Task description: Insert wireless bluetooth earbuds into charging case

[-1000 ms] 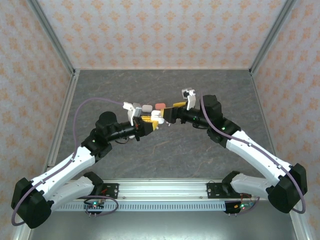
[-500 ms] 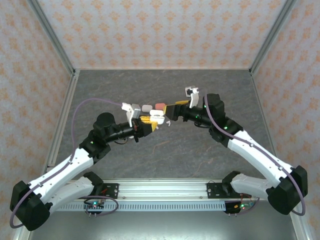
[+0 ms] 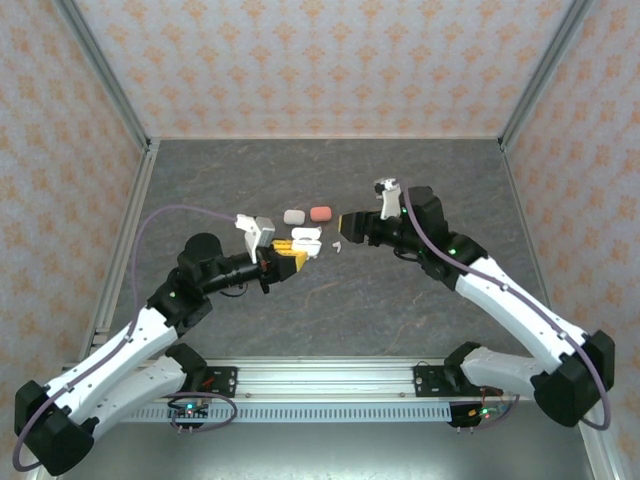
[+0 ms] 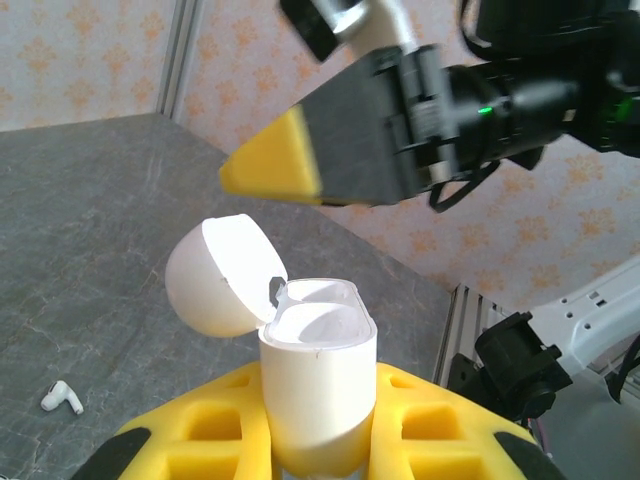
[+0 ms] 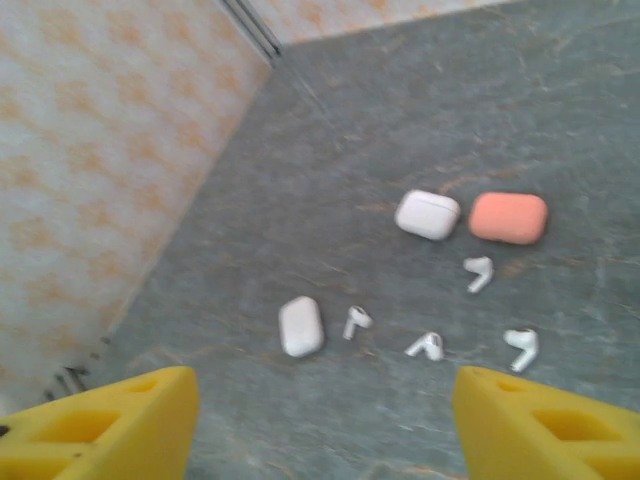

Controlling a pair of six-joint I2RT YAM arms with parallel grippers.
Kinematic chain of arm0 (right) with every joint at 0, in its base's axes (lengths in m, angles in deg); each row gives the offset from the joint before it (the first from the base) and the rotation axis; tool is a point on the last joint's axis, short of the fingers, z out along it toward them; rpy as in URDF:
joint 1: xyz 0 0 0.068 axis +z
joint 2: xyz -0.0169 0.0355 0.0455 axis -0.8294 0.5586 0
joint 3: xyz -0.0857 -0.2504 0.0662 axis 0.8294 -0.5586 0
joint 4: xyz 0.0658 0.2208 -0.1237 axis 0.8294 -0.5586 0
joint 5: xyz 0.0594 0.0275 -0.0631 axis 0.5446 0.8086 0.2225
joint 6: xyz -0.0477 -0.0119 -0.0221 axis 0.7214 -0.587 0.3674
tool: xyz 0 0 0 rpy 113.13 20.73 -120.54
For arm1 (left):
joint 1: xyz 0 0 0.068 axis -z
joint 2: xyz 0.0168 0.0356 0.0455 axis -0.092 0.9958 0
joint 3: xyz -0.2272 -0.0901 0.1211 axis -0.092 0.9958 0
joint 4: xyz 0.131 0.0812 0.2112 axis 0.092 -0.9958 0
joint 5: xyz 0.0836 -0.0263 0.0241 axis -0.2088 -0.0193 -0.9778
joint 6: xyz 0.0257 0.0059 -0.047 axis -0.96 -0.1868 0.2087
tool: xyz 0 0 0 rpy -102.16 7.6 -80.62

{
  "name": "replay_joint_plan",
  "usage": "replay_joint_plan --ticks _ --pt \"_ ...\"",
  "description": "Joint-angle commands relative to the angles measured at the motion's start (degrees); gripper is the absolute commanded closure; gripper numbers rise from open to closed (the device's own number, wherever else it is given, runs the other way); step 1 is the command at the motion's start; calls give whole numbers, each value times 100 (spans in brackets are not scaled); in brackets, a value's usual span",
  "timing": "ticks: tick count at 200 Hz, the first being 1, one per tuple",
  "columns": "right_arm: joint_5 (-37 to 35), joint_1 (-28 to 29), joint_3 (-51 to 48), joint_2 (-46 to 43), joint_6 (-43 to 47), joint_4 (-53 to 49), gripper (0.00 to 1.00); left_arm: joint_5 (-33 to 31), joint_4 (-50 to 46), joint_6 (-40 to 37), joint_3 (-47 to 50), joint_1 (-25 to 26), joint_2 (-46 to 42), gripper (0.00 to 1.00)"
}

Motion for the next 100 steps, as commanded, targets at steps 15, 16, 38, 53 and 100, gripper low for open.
replay_joint_plan --ticks 15,16,38,53,100 --pt "-211 36 474 948 36 -669 45 122 53 -180 97 30 -394 100" --pt "-208 40 484 959 41 -668 45 129 49 -182 97 30 -399 100" --pt "-276 107 642 1484 94 -512 48 233 86 -183 100 29 -545 100" --pt "-374 136 804 1882 167 -433 50 251 98 -185 106 30 -627 100" --pt "-685 291 1657 3271 413 -554 53 277 111 -173 78 31 -752 100"
